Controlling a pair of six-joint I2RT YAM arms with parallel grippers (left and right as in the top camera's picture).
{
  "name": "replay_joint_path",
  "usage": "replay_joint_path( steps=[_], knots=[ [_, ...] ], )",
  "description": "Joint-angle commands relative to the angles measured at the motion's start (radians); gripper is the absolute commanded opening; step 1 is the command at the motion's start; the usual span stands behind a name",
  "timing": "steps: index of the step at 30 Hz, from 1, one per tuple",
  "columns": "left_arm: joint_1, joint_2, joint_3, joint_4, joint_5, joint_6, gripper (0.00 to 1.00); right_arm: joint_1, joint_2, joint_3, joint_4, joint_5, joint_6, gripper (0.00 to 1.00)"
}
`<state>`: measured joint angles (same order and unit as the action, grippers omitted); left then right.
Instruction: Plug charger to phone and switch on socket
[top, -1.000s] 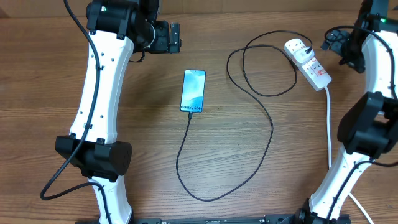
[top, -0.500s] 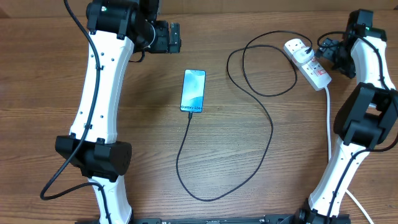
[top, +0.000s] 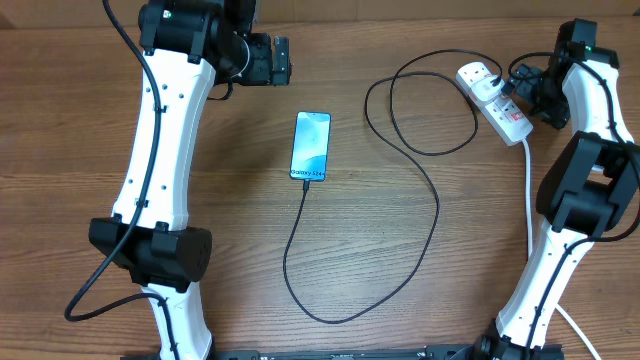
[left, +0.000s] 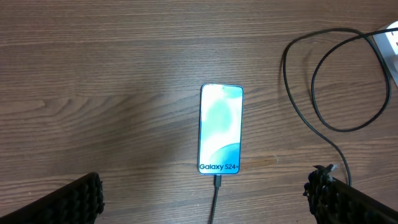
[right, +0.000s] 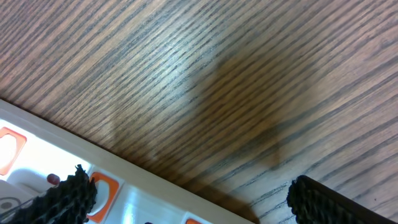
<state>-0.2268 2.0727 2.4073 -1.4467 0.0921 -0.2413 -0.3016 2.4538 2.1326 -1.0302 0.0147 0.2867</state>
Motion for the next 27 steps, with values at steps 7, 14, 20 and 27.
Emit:
replay_joint_path(
  steps=[7,14,20,27],
  knots=[
    [0.004,0.009,-0.003,0.000,-0.015,-0.010,1.00,-0.001,0.015,-0.013,-0.040,-0.017,-0.007,1.00],
    [0.004,0.009,-0.003,0.000,-0.015,-0.010,1.00,-0.001,0.017,-0.013,-0.052,-0.023,-0.008,1.00],
    [0.004,0.009,-0.003,0.000,-0.015,-0.010,1.00,0.001,0.018,-0.013,-0.048,-0.084,-0.038,1.00],
    [0.004,0.009,-0.003,0.000,-0.014,-0.010,1.00,0.001,0.034,-0.013,-0.052,-0.084,-0.039,1.00]
  ],
)
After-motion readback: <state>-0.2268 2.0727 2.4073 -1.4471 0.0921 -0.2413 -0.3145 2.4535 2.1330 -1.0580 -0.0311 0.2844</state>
